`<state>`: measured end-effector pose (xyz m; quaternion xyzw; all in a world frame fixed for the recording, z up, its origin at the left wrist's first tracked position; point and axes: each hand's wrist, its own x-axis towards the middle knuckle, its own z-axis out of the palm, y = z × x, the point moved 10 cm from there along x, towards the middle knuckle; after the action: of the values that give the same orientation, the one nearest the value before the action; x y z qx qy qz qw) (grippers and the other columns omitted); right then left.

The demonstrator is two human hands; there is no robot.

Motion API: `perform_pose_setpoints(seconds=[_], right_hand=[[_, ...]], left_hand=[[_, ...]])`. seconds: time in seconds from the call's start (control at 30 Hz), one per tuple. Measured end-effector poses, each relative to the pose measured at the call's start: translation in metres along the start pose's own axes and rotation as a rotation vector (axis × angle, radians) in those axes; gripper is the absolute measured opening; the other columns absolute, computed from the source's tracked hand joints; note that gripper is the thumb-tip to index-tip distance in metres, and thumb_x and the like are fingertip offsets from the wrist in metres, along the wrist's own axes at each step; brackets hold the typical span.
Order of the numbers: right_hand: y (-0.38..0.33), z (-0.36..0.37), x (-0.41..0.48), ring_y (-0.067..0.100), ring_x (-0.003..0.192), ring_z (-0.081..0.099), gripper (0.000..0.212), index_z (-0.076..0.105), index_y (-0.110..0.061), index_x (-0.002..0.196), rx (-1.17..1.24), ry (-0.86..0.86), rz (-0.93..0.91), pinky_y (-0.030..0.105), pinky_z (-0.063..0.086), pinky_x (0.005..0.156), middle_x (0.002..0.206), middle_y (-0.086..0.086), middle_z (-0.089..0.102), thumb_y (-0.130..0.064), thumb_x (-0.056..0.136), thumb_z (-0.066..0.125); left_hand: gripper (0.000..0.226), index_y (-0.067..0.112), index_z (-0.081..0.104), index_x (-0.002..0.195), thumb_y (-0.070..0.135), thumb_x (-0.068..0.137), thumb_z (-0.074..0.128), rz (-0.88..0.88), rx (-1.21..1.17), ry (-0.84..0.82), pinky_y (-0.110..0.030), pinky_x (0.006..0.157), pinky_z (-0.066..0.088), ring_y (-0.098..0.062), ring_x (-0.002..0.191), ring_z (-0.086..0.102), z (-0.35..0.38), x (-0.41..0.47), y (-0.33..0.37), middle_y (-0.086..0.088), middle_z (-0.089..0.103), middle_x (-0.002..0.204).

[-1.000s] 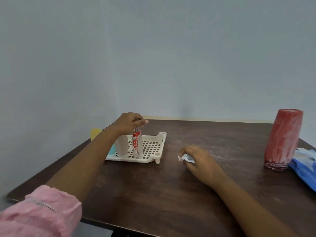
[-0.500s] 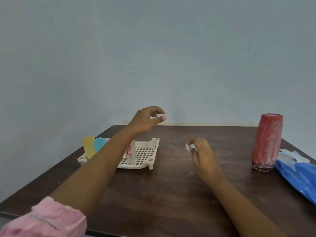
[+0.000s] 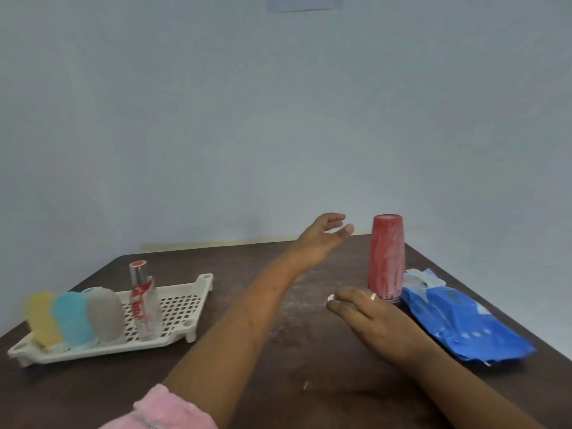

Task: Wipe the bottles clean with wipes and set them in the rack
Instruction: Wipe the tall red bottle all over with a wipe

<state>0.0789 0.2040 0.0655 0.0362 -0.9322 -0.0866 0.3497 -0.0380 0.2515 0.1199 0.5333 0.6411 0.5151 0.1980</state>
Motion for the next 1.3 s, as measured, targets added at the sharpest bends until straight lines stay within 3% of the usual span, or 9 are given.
perform_pose_setpoints(seconds=[0.2, 0.3, 0.4, 0.5, 0.67, 0.93, 1.03, 1.17, 1.3], right_hand=[[0.015, -0.024, -0.011, 0.009, 0.095, 0.055, 0.030, 0.049, -0.020, 0.114, 0.000, 0.127, 0.101, 0.015, 0.045, 0.074, 0.115, -0.005, 0.045, -0.019, 0.085, 0.042], [0.004, -0.023, -0.008, 0.012, 0.094, 0.049, 0.026, 0.052, -0.013, 0.112, 0.000, 0.164, -0.009, 0.020, 0.038, 0.082, 0.112, 0.000, 0.047, -0.015, 0.087, 0.044], [0.005, -0.021, -0.007, 0.013, 0.088, 0.049, 0.026, 0.055, -0.012, 0.111, 0.005, 0.180, -0.020, 0.020, 0.041, 0.074, 0.109, 0.000, 0.048, -0.013, 0.087, 0.045], [0.011, -0.015, -0.007, 0.013, 0.087, 0.052, 0.027, 0.053, -0.015, 0.111, 0.014, 0.145, 0.020, 0.023, 0.048, 0.067, 0.107, 0.000, 0.053, -0.013, 0.085, 0.045], [0.016, -0.003, -0.007, 0.013, 0.087, 0.054, 0.028, 0.055, -0.018, 0.109, 0.036, 0.062, 0.058, 0.024, 0.049, 0.063, 0.106, -0.001, 0.054, -0.014, 0.084, 0.044], [0.025, 0.008, -0.007, 0.015, 0.088, 0.054, 0.029, 0.051, -0.019, 0.113, 0.114, 0.015, 0.111, 0.028, 0.051, 0.063, 0.111, -0.001, 0.051, -0.013, 0.086, 0.042], [0.027, 0.009, -0.007, 0.018, 0.088, 0.055, 0.029, 0.050, -0.019, 0.112, 0.123, 0.015, 0.122, 0.033, 0.052, 0.062, 0.111, 0.000, 0.051, -0.011, 0.086, 0.042], [0.030, 0.004, -0.011, 0.015, 0.083, 0.059, 0.031, 0.051, -0.022, 0.108, 0.136, 0.055, 0.147, 0.026, 0.053, 0.058, 0.108, -0.002, 0.053, -0.008, 0.081, 0.055], [0.039, 0.003, -0.013, 0.014, 0.084, 0.058, 0.028, 0.056, -0.023, 0.105, 0.152, 0.073, 0.218, 0.022, 0.051, 0.064, 0.108, -0.004, 0.055, -0.016, 0.082, 0.042]], left_hand=[[0.081, 0.032, 0.053, 0.129, 0.086, 0.071, 0.037, -0.008, -0.296, -0.037, -0.051, 0.106, 0.037, -0.010, 0.121, 0.054, 0.063, 0.032, -0.023, 0.010, 0.060, 0.128], [0.093, 0.032, 0.063, 0.114, 0.096, 0.048, 0.048, -0.006, -0.368, -0.057, -0.045, 0.102, 0.045, -0.017, 0.114, 0.060, 0.075, 0.050, -0.010, 0.004, 0.068, 0.114], [0.096, 0.026, 0.068, 0.103, 0.093, 0.035, 0.060, 0.014, -0.401, -0.074, -0.042, 0.098, 0.049, -0.023, 0.108, 0.064, 0.080, 0.071, 0.003, -0.003, 0.070, 0.111], [0.086, 0.018, 0.067, 0.103, 0.085, 0.051, 0.063, 0.043, -0.428, -0.150, -0.037, 0.088, 0.053, -0.024, 0.100, 0.068, 0.085, 0.080, 0.013, -0.004, 0.072, 0.106], [0.052, 0.011, 0.067, 0.093, 0.054, 0.094, 0.038, 0.033, -0.385, -0.207, -0.034, 0.083, 0.054, -0.024, 0.086, 0.068, 0.090, 0.086, 0.018, -0.007, 0.071, 0.094], [0.051, 0.010, 0.062, 0.069, 0.049, 0.094, 0.042, 0.042, -0.402, -0.090, -0.031, 0.069, 0.052, -0.022, 0.067, 0.064, 0.086, 0.088, 0.017, -0.005, 0.066, 0.066], [0.054, 0.011, 0.061, 0.066, 0.052, 0.095, 0.041, 0.027, -0.451, -0.003, -0.031, 0.067, 0.051, -0.022, 0.065, 0.062, 0.076, 0.086, 0.010, -0.006, 0.064, 0.065], [0.056, 0.011, 0.060, 0.066, 0.056, 0.094, 0.042, -0.036, -0.459, 0.130, -0.030, 0.067, 0.051, -0.022, 0.068, 0.062, 0.045, 0.072, 0.000, -0.006, 0.066, 0.064], [0.062, 0.010, 0.059, 0.065, 0.062, 0.092, 0.039, -0.120, -0.471, 0.229, -0.031, 0.065, 0.049, -0.021, 0.063, 0.060, 0.001, 0.045, -0.014, -0.010, 0.066, 0.066]])
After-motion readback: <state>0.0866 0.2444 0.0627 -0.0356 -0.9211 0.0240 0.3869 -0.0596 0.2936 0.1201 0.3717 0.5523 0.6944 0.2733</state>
